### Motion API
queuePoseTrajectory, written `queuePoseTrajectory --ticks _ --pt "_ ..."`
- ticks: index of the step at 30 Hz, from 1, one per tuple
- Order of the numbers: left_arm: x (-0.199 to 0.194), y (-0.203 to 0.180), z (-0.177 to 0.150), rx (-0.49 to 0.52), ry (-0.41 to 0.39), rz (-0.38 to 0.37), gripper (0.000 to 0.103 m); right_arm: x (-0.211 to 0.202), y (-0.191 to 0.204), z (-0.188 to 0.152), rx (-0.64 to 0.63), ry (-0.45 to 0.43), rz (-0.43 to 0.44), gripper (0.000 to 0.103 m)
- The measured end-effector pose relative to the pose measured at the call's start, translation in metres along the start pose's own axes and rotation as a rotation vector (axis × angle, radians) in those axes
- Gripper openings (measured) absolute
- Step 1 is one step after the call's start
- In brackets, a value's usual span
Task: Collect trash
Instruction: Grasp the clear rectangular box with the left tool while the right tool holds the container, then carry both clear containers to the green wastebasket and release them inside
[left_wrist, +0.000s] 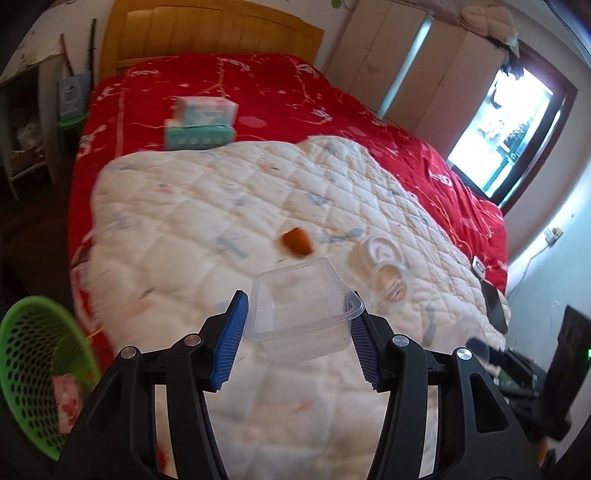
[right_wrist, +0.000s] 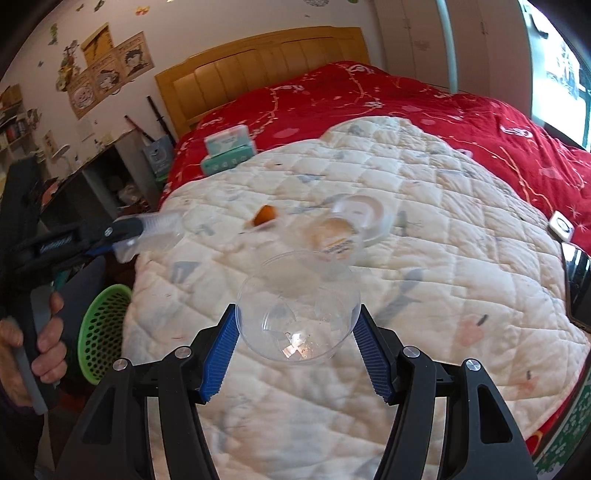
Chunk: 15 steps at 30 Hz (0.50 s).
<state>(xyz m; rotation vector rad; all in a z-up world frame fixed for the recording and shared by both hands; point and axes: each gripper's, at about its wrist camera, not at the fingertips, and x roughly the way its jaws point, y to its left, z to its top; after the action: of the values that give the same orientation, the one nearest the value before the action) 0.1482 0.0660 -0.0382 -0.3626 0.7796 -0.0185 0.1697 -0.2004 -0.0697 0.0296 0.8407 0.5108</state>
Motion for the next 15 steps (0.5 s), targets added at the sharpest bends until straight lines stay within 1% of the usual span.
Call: queuePoseTrajectory --ticks 3,7,10,15 --pt "-0.025 0.026 -0.015 -0.016 -0.016 0.031 0.054 0.002 0.02 0.0 -0.021 0.005 0.024 0.06" --pt "-0.053 0.066 -0.03 -0.066 -0.027 0.078 0.054 0.005 0.048 -0.001 -0.058 0.011 0.057 0.06" --pt "-0.072 0.102 -0.043 -0.112 -0.029 0.132 0.054 0.006 0.071 -0.001 -0.085 0.013 0.081 0.06" --pt "-0.089 0.15 -0.061 -0.156 -0.01 0.219 0.054 0.011 0.099 -0.001 -0.124 0.023 0.112 0.06"
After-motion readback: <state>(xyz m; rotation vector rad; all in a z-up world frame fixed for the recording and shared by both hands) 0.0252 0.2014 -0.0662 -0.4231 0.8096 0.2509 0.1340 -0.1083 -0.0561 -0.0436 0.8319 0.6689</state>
